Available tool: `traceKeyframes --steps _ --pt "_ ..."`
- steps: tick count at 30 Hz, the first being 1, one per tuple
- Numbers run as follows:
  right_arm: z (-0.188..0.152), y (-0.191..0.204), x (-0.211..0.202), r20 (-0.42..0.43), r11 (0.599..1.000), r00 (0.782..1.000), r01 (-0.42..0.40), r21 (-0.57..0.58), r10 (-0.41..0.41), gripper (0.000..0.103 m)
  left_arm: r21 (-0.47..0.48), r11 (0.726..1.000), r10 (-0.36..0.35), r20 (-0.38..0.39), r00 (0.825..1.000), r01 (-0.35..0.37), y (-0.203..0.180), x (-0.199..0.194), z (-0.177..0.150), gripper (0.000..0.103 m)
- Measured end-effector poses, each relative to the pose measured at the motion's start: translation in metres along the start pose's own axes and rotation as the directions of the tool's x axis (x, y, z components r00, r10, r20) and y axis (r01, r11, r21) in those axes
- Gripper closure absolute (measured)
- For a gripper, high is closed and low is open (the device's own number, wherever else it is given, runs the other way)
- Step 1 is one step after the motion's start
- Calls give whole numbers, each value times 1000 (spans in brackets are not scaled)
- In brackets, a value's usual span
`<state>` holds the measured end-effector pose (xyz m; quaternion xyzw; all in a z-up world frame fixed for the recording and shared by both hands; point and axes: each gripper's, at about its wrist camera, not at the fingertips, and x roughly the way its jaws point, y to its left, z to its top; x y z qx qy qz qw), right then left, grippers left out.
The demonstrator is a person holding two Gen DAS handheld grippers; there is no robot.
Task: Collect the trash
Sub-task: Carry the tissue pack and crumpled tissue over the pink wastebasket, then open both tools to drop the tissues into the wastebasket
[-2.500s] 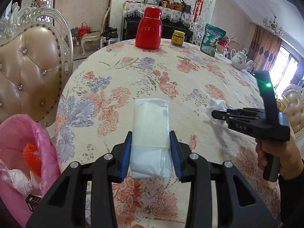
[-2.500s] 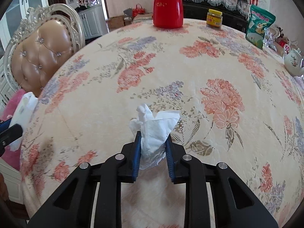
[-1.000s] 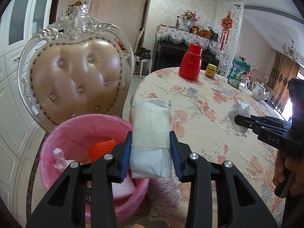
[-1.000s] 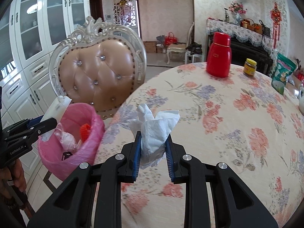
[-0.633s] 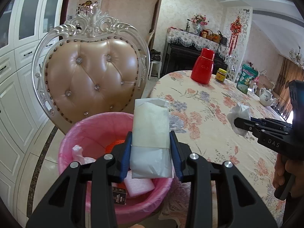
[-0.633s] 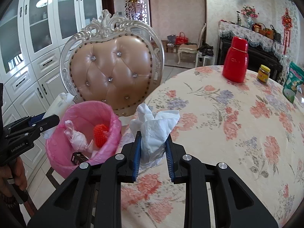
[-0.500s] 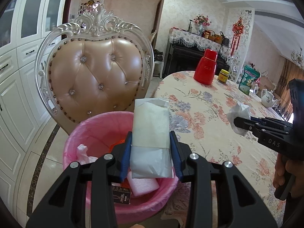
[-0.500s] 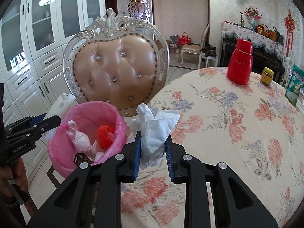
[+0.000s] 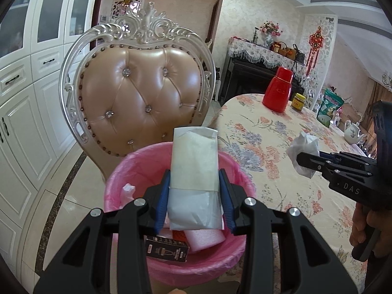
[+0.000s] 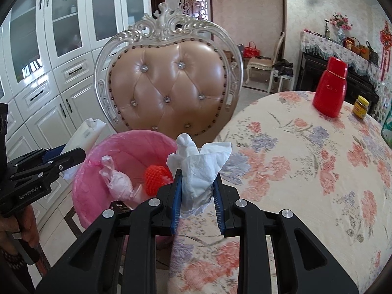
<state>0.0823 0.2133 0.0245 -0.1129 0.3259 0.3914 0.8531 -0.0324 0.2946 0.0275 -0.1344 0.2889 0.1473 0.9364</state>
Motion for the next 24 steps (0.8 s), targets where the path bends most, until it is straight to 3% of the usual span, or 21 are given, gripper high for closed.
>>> traceKeyframes --steps 24 --pt "14 54 35 -31 996 996 -85 -38 83 78 -53 998 28 3 1000 -28 37 -3 5 65"
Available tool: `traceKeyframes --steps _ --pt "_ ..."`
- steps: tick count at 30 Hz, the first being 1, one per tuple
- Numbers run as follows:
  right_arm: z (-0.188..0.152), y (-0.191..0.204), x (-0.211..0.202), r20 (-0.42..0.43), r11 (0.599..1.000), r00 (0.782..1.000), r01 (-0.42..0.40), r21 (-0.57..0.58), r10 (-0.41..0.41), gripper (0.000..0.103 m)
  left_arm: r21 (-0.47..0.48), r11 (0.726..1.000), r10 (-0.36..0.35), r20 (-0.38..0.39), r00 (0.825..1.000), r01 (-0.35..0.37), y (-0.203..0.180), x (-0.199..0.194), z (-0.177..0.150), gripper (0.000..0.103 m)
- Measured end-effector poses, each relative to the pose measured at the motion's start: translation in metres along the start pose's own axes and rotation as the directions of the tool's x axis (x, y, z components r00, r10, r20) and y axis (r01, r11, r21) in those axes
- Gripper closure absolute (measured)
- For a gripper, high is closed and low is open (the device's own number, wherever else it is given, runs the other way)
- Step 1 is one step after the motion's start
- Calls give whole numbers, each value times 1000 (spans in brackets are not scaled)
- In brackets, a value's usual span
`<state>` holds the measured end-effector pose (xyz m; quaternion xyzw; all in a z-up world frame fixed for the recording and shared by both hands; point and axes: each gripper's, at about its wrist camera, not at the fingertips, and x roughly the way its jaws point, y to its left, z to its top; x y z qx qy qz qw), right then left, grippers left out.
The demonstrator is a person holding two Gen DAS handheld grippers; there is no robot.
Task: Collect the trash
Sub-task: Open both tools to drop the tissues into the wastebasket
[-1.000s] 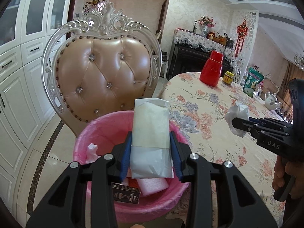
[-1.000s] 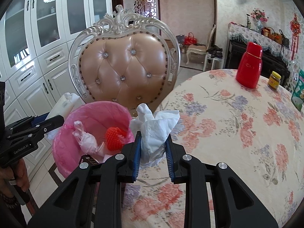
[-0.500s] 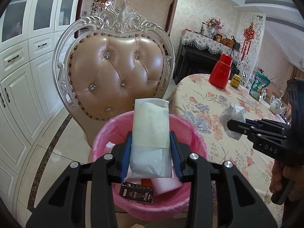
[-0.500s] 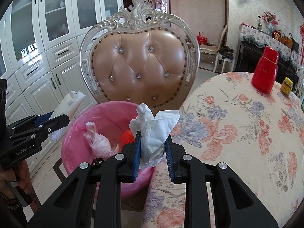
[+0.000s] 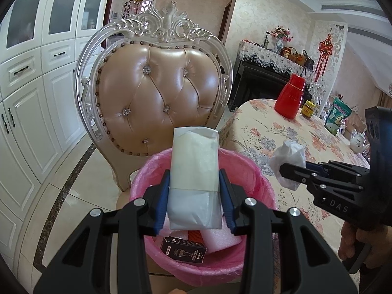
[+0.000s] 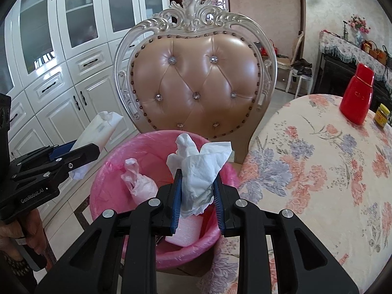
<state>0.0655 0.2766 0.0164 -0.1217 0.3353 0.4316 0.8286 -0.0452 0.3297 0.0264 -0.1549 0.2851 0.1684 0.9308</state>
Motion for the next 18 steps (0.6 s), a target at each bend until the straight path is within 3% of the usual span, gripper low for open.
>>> traceKeyframes --steps 10,14,18 --pt "2 8 10 -15 1000 1000 -16 -5 16 77 -10 1000 -10 -11 1000 10 2 4 3 64" --pt "1 9 11 -21 1000 1000 -16 -4 16 71 -9 1000 -14 -21 1000 14 2 7 4 52" --pt "-2 7 11 -24 1000 1000 -15 2 16 62 -19 1000 -14 -32 999 13 2 7 3 50"
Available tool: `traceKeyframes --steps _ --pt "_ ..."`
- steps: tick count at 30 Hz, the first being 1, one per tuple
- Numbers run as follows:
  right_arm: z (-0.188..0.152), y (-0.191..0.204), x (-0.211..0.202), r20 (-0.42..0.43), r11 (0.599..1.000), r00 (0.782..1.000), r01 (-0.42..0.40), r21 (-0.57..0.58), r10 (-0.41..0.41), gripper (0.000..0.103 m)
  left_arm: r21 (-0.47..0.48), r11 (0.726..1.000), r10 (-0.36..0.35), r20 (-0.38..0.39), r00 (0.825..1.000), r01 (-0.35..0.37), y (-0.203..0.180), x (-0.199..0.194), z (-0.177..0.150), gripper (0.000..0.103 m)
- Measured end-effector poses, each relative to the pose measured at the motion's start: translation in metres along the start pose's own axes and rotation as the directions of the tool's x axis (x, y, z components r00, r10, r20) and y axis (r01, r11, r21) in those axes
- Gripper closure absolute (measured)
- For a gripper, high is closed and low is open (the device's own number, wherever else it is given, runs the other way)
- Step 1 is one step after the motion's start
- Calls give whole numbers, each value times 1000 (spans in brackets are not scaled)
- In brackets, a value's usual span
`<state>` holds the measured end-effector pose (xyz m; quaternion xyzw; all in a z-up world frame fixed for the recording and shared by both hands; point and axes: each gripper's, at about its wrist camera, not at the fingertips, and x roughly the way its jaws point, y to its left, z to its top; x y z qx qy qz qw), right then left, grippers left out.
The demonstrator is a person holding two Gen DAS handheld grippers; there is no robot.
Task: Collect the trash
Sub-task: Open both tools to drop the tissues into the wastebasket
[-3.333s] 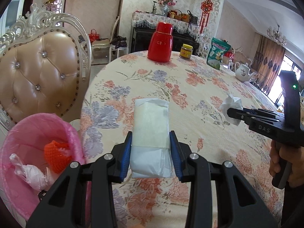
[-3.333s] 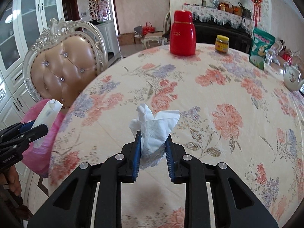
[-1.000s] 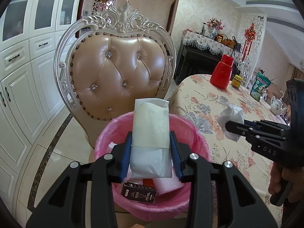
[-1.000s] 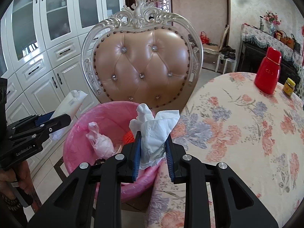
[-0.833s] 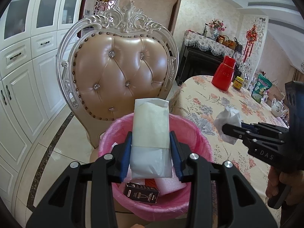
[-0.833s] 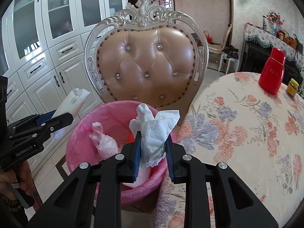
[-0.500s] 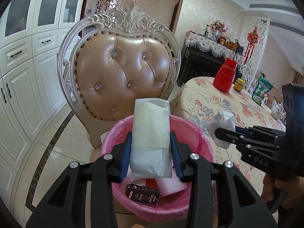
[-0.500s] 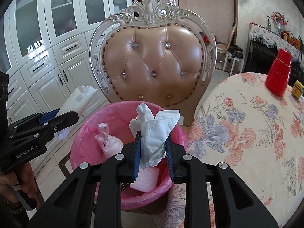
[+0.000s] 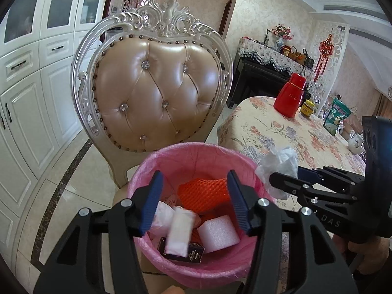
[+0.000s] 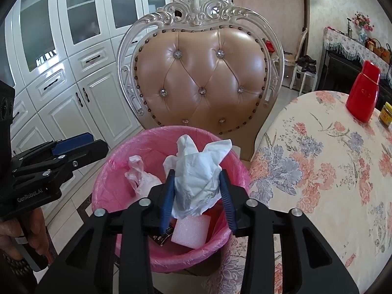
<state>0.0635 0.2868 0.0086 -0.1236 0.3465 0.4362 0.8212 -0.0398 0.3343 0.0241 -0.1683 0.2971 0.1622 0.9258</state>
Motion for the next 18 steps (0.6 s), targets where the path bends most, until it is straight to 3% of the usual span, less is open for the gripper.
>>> traceKeyframes --steps 5,8,15,18 --pt "-6 -5 -2 -5 1000 1000 -2 12 2 57 -14 1000 2 -11 1000 -2 2 -6 -6 40" --pt "-10 -7 -3 -6 1000 1000 0 19 0 48 -19 1000 5 -17 1000 -5 1 -11 -11 37" --pt "-19 -12 -13 0 1000 1000 4 29 -4 47 -21 999 29 -26 999 -29 -2 -21 -23 25" --pt "-27 -18 -22 3 999 1000 18 37 -19 36 -20 999 30 -43 999 -31 -6 -25 -29 21"
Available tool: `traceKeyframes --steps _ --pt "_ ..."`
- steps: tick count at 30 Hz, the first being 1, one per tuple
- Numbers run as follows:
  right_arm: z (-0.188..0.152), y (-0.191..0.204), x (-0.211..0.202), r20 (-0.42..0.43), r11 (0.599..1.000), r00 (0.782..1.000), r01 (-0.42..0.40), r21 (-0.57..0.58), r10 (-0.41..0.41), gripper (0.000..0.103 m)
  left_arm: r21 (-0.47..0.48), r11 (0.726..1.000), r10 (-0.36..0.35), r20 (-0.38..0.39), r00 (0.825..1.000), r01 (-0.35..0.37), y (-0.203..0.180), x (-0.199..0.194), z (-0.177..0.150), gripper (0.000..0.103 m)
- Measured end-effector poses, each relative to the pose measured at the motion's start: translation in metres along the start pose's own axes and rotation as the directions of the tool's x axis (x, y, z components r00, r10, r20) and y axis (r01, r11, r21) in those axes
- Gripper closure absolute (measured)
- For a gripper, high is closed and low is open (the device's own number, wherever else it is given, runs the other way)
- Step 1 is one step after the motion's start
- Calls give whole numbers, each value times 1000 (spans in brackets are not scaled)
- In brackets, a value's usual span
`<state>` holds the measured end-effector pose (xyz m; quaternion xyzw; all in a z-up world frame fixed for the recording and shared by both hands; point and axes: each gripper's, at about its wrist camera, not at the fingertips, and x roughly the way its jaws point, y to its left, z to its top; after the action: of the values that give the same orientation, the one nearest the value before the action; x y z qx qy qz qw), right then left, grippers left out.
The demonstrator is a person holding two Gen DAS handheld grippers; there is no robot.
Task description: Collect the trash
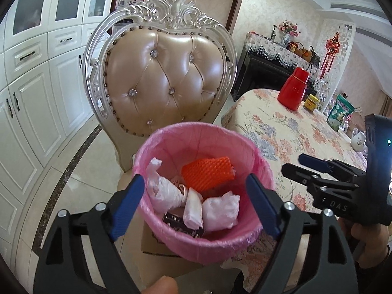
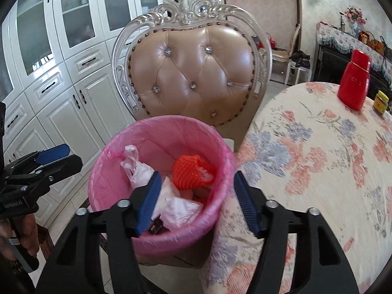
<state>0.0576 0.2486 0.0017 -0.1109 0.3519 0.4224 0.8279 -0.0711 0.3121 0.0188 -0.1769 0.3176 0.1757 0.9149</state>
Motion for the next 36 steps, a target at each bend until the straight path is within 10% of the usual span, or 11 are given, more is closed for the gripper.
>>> traceKeyframes --steps 9,18,36 --pt "-37 -13 -29 5 999 999 33 11 -33 20 41 999 17 -18 1000 -16 -25 -20 -23 20" --pt "-43 0 -42 19 1000 1000 -14 -11 14 19 55 992 117 -37 992 -115 -28 -30 -34 18" --pt "-31 19 -43 48 993 997 -47 -111 52 18 95 991 99 -17 995 -97 -26 -36 -33 18"
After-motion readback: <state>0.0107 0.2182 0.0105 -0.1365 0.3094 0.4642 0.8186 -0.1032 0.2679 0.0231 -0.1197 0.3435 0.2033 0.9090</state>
